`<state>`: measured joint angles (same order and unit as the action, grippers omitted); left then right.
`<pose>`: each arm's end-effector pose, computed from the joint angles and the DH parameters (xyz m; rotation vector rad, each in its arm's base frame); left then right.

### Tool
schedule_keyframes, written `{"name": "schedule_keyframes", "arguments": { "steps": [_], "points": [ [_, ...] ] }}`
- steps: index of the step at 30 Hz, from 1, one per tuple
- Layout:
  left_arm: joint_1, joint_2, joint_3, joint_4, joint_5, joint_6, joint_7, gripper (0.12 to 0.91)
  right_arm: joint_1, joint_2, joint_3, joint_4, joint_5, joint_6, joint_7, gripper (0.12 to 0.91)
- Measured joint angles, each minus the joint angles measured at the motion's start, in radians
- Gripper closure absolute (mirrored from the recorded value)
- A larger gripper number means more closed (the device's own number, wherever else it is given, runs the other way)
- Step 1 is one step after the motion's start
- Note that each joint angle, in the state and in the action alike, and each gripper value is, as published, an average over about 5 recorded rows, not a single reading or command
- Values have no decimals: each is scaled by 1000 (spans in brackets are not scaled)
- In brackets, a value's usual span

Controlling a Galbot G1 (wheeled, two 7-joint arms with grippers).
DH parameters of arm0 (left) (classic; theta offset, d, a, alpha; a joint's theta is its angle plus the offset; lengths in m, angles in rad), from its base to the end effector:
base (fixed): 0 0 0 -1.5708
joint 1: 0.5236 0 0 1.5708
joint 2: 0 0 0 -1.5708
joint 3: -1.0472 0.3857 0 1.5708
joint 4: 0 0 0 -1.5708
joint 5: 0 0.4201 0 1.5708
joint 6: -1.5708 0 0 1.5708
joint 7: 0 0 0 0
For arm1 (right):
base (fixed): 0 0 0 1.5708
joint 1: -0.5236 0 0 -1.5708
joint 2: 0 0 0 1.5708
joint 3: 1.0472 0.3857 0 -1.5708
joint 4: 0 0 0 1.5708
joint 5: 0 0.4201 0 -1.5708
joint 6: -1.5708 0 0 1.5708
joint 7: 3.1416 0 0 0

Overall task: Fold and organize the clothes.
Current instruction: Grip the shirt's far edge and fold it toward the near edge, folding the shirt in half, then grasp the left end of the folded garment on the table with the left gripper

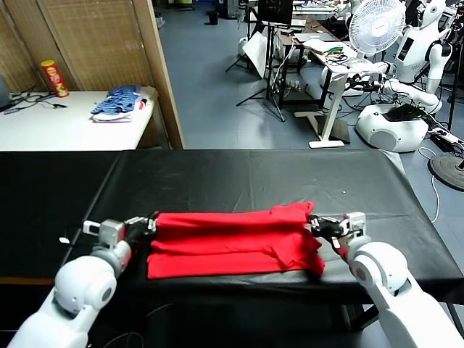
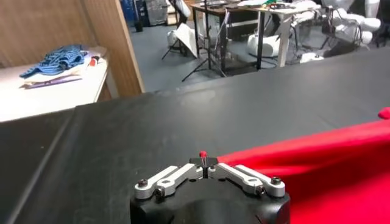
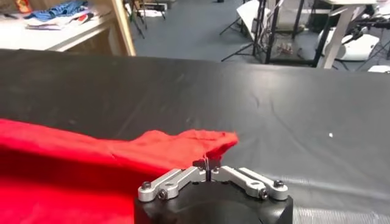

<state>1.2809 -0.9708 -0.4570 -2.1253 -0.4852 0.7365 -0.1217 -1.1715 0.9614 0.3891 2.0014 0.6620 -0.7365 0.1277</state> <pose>0.3121 0.0733 -0.2277 -0.2555 -2.6104 -0.2776 0.3504 -0.0784 -0.2471 0.3283 -2.5422 0.0913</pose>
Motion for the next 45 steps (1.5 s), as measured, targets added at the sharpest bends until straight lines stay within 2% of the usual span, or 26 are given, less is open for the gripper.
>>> {"name": "schedule_keyframes", "arguments": {
  "steps": [5,8,10,13,16,20,22,24,31,34,37,40,43,45],
  "points": [
    [58,-11,0,-12,59,0,17,902,-37,1,16,25,-2,0,3,881],
    [84,-14,0,-22,74,0,17,899,-57,-1,36,45,2,0,-1,766],
    [96,-15,-5,-31,75,0,16,862,-64,-1,56,59,12,0,-5,649],
    [100,-14,-19,-46,63,0,17,727,-58,7,85,67,28,0,1,481],
    [88,-18,-35,-49,38,0,14,559,-34,29,94,52,16,0,31,329],
    [47,-38,-44,-25,-33,0,-25,348,22,77,72,-6,-34,0,54,237],
    [14,-55,-37,1,-80,0,-49,271,53,103,53,-44,-57,0,54,230],
    [-22,-77,-24,34,-124,0,-62,242,83,129,33,-82,-77,2,53,228],
    [-114,-153,19,164,-173,0,-62,232,174,204,-22,-210,-120,29,51,229],
    [-131,-171,27,209,-161,0,-60,232,198,229,-37,-254,-136,36,42,279],
    [-144,-184,31,246,-132,-1,-61,248,210,249,-46,-283,-145,39,36,370],
    [-146,-191,29,268,-114,-3,-64,354,211,264,-49,-299,-156,46,33,486],
    [-142,-195,26,271,-108,-7,-65,520,204,280,-50,-305,-184,71,44,644],
    [-137,-199,26,271,-89,-18,-61,637,196,292,-51,-308,-212,103,67,759]
  ]
}}
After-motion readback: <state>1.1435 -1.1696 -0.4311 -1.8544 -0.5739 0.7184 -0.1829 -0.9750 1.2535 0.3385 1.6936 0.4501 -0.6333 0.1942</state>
